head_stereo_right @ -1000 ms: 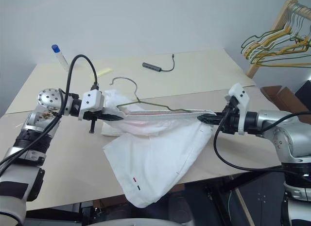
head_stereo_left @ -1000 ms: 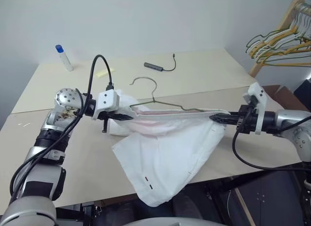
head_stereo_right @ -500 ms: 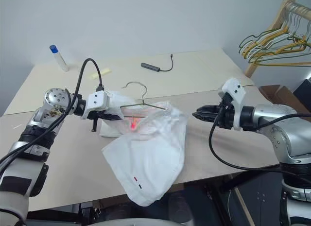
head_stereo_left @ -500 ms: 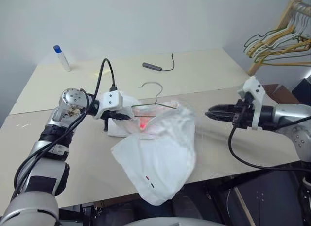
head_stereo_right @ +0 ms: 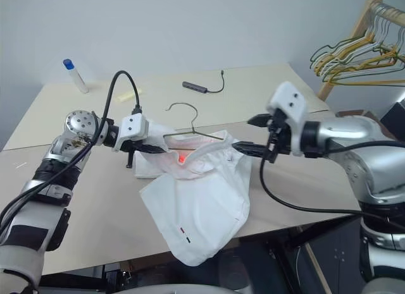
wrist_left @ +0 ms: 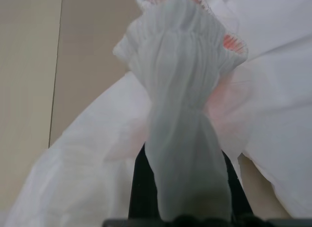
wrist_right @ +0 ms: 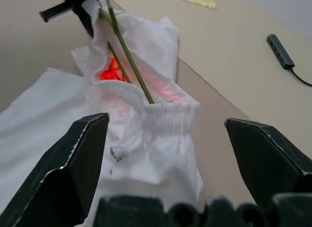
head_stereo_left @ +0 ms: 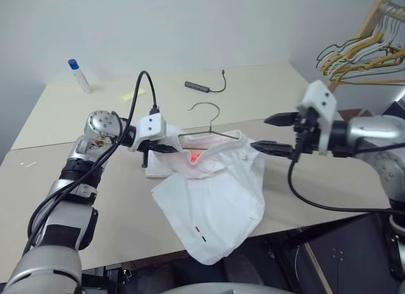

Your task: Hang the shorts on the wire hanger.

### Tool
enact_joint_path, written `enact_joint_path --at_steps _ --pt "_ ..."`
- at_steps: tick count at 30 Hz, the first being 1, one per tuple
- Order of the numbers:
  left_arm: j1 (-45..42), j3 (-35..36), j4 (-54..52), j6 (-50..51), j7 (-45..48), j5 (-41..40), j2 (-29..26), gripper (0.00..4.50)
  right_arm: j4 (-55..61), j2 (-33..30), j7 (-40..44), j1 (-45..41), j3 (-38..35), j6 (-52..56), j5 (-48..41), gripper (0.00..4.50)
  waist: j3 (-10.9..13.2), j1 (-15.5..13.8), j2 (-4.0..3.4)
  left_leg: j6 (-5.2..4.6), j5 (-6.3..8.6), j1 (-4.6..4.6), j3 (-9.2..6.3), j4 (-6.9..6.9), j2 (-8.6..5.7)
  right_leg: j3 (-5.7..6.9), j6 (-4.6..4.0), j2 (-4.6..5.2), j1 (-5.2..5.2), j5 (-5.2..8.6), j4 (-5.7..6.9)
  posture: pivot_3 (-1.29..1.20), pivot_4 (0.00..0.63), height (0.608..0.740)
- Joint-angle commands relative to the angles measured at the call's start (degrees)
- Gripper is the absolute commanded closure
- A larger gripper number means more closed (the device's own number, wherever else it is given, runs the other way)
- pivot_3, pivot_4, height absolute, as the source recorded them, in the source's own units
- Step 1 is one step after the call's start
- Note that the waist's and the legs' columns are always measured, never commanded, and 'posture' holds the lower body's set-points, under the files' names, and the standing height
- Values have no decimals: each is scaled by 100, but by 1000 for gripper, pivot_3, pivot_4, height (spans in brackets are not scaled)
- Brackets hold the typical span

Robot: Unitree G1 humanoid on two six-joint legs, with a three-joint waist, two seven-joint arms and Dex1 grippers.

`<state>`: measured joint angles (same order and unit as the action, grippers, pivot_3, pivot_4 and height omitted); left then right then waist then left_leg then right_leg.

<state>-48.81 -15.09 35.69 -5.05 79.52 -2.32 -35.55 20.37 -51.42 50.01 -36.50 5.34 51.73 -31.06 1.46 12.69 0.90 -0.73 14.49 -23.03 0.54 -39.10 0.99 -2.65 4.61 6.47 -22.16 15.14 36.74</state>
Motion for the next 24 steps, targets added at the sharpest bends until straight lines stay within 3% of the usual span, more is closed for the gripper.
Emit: enact_joint_path --at_steps 1,5,10,14,22,24 --pt "-247 193 -186 11 12 -136 65 4500 -358 -45 194 -521 866 -126 718 53 0 35 0 0 0 0 0 0 -1 -1 0 1 -1 0 0 -243 0 740" --pt "-251 235 -307 65 42 -164 123 4500 -1122 60 475 -956 1694 -461 1490 53 0 57 0 0 0 -10 -5 0 -3 3 0 1 -4 0 1 -233 0 740" --pt "-163 259 -511 102 108 -199 100 4500 -1817 409 872 -1379 2069 -764 1931 220 1 93 -1 0 -1 -8 -8 -1 -4 3 0 1 -7 0 3 -224 0 740" --pt "-132 265 -579 114 128 -180 75 4500 -2035 565 1264 -1565 2137 -931 2078 1342 1 96 -2 0 -1 -7 -11 -2 -4 3 0 1 -6 0 6 -218 0 740" --pt "-179 322 -573 102 149 -203 87 4500 -2012 506 1789 -1388 2213 -1168 2367 4227 1 76 -2 1 -1 -10 -18 -4 -7 9 0 2 -5 0 31 -214 0 740" --pt "-193 348 -552 78 186 -243 105 4500 -2000 530 1834 -1355 2142 -1131 2364 4480 1 80 -2 0 -1 -10 -18 -4 -6 10 0 2 -5 0 31 -216 0 740"
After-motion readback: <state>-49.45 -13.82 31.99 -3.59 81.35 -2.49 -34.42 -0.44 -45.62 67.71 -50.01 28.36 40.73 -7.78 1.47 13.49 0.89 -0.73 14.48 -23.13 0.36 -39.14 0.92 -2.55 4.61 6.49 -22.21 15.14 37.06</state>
